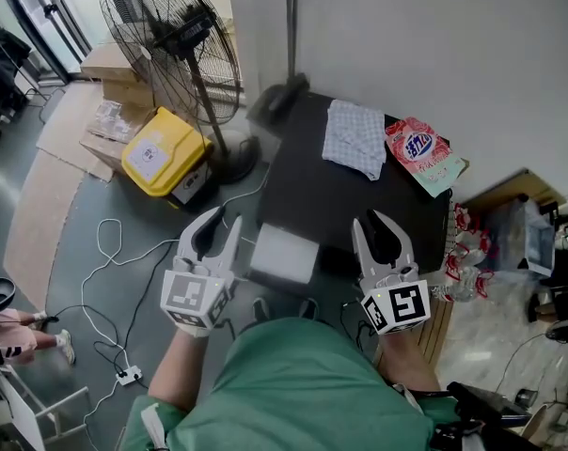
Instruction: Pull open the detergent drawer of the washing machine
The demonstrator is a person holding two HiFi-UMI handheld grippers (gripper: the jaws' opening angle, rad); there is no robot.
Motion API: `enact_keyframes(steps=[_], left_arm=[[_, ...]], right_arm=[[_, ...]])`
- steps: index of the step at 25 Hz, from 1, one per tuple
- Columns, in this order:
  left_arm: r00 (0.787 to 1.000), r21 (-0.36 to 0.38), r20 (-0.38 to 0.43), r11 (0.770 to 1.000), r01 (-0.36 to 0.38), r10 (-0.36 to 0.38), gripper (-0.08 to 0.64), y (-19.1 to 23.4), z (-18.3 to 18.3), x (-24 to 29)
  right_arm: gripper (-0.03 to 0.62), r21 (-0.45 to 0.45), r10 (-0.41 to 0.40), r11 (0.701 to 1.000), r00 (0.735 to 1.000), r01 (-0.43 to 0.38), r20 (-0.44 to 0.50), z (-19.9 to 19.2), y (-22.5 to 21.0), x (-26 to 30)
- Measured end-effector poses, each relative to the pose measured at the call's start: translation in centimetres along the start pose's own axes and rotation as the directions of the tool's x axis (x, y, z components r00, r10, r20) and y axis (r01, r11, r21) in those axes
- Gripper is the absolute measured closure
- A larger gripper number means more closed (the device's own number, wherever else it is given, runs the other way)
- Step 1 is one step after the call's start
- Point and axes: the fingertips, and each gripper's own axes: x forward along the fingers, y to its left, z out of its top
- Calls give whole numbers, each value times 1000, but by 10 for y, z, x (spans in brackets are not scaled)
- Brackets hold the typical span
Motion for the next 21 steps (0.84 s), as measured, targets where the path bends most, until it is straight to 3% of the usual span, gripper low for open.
enact_keyframes(steps=[21], left_arm=[[1000,0,-5,1000,25,-25,453,10,-3,1]], right_arm=[[500,-2,-20,1000,1000,20,-6,0,9,5]])
